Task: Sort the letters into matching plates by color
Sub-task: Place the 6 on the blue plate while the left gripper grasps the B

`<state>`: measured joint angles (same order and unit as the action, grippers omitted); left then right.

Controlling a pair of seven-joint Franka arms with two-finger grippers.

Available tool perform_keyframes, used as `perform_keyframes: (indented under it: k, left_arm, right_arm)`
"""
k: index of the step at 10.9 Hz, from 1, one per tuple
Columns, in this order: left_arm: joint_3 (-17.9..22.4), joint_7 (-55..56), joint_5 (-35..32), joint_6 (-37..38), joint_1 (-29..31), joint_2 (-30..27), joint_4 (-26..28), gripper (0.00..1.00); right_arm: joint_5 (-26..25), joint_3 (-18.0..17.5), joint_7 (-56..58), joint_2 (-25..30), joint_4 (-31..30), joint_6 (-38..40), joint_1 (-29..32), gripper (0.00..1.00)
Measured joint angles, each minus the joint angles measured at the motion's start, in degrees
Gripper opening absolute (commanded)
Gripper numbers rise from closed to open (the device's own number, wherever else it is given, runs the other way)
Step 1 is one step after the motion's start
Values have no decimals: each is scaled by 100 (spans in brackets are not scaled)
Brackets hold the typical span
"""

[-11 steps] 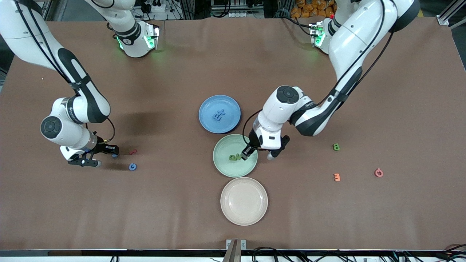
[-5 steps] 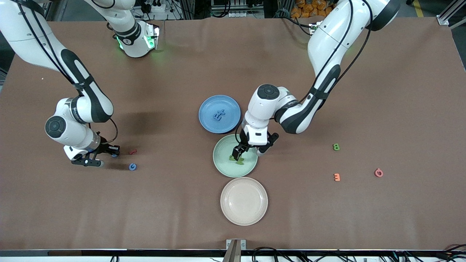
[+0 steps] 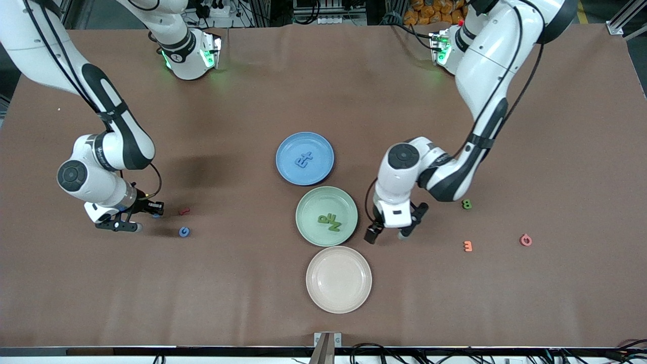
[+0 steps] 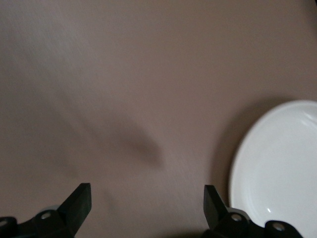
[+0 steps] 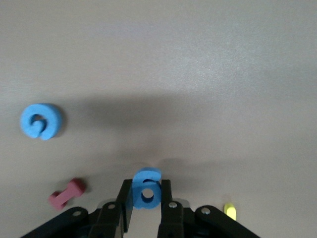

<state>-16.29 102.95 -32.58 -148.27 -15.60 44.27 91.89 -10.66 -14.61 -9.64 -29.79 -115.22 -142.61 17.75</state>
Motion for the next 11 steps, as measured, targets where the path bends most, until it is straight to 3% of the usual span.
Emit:
perform_keyframes:
  k: [3, 7, 9, 11]
  left_arm:
    - [-2, -1060, -14, 215, 561, -103, 293, 100]
    - [-83, -2749, -24, 344, 1383, -599, 1200, 100]
    - [-604, -4001, -25, 354, 2321, -829, 1695, 100]
    - [-1428, -5283, -25, 364, 3619, -946, 2156, 100]
  right_arm:
    - [830, -403, -101, 538, 22, 738, -151, 0]
    - [986, -1418, -1588, 819, 33, 1186, -304, 0]
    - [987, -1849, -2347, 826, 52, 1188, -436, 0]
    - [988, -1980, -3019, 832, 127, 1188, -792, 0]
